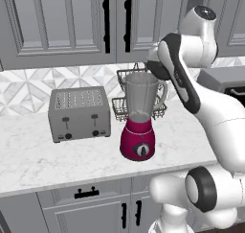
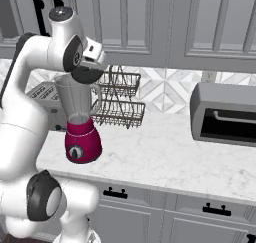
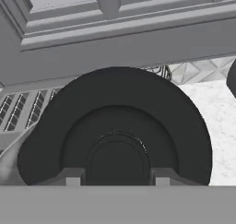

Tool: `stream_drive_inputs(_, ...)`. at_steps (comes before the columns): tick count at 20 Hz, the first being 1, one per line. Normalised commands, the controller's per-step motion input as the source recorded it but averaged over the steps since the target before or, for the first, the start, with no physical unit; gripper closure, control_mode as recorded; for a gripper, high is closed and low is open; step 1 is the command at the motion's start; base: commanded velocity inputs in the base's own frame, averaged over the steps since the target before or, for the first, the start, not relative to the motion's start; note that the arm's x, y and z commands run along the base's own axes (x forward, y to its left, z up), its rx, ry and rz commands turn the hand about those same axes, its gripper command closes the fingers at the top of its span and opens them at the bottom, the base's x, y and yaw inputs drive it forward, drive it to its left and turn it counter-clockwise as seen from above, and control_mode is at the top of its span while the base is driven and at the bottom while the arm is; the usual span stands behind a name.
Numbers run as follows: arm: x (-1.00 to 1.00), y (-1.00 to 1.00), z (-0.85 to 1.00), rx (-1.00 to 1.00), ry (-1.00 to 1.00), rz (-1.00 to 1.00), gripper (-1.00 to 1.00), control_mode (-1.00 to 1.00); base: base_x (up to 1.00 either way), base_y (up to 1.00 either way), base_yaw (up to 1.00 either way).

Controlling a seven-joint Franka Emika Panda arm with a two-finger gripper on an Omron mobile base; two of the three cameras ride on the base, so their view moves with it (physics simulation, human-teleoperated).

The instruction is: Close the lid blender by securely placing the lid on top.

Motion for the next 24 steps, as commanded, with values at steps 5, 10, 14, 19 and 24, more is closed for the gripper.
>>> stream_drive_inputs(5,0.05,0.80,-0.05,-0.14,0.07,0.00,1.00,-1.00,0.00,0.00,0.00)
stream_drive_inputs(10,0.12,0.42,-0.03,-0.08,0.04,0.00,1.00,-1.00,0.00,0.00,0.00)
stream_drive_inputs(14,0.34,0.37,-0.03,-0.09,0.05,0.00,1.00,-1.00,0.00,0.00,0.00)
stream_drive_inputs(19,0.49,0.06,-0.07,-0.02,0.10,0.00,1.00,-1.00,0.00,0.00,0.00)
stream_drive_inputs(24,0.34,-0.03,-0.09,0.00,0.17,0.00,1.00,-1.00,0.00,0.00,0.00)
